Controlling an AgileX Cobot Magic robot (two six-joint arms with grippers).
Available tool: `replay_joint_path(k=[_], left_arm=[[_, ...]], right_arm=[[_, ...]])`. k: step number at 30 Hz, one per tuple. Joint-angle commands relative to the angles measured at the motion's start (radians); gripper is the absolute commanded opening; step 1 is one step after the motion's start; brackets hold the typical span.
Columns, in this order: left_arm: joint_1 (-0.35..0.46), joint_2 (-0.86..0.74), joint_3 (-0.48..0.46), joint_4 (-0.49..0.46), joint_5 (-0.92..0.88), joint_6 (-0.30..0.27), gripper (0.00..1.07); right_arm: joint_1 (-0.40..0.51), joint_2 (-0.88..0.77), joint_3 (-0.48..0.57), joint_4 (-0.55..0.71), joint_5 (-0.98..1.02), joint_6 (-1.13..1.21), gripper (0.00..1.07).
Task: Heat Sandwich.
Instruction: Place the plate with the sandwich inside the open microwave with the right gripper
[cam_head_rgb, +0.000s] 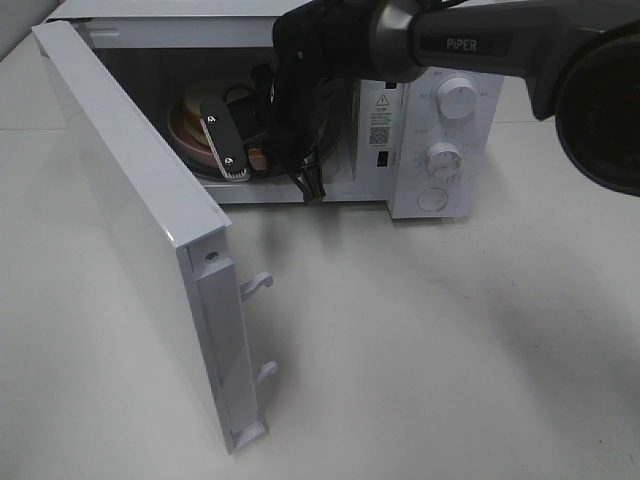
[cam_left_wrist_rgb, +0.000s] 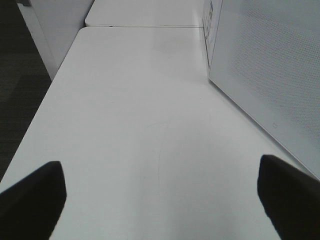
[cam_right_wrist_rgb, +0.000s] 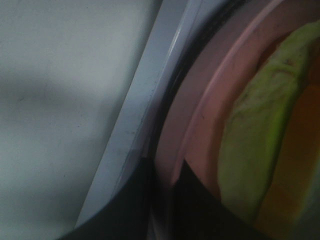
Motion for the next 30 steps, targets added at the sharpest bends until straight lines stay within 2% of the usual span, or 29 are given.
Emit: replay_joint_path(k=[1, 3, 4, 7, 8, 10, 12, 13, 15, 18, 26, 30], left_arm=[[0.003, -0.025, 0.003, 0.002, -0.008, -0.003, 0.98], [0.003, -0.025, 0.003, 0.002, -0.008, -0.003, 0.98], [0.003, -0.025, 0.003, 0.002, -0.008, -0.003, 0.98], [0.003, -0.025, 0.003, 0.002, -0.008, -0.003, 0.98], [0.003, -0.025, 0.003, 0.002, -0.008, -0.003, 0.98], [0.003, -0.025, 0.003, 0.002, -0.008, -0.003, 0.98], [0.003, -0.025, 0.003, 0.002, -0.008, -0.003, 0.98], [0.003, -0.025, 0.003, 0.002, -0.008, -0.003, 0.98], [0.003, -0.025, 0.003, 0.002, -0.008, -0.003, 0.98], [0.003, -0.025, 0.003, 0.002, -0.008, -0.003, 0.98], [0.003, -0.025, 0.003, 0.002, -0.008, -0.003, 0.98], [0.003, -0.025, 0.003, 0.002, -0.008, -0.003, 0.98]], right_arm=[[-0.002, -0.01, -0.013, 0.001, -0.034, 0.007, 0.19], [-0.002, -0.01, -0.013, 0.001, -0.034, 0.031, 0.27], [-0.002, -0.01, -0.013, 0.001, -0.034, 0.031, 0.27], [-0.002, -0.01, -0.013, 0.0, -0.034, 0.062, 0.46], [-0.002, -0.01, -0.013, 0.0, -0.034, 0.062, 0.46], [-0.002, -0.01, -0.013, 0.001, -0.028, 0.068, 0.59], [-0.002, -0.01, -0.013, 0.002, -0.025, 0.092, 0.67], [-0.002, -0.01, -0.013, 0.002, -0.025, 0.092, 0.67], [-0.002, -0.01, -0.013, 0.002, -0.025, 0.141, 0.78], [-0.002, -0.012, -0.013, 0.002, -0.023, 0.163, 0.81], [0.0, -0.047, 0.017, -0.001, -0.029, 0.175, 0.79], [0.0, -0.097, 0.085, -0.001, -0.055, 0.175, 0.78]])
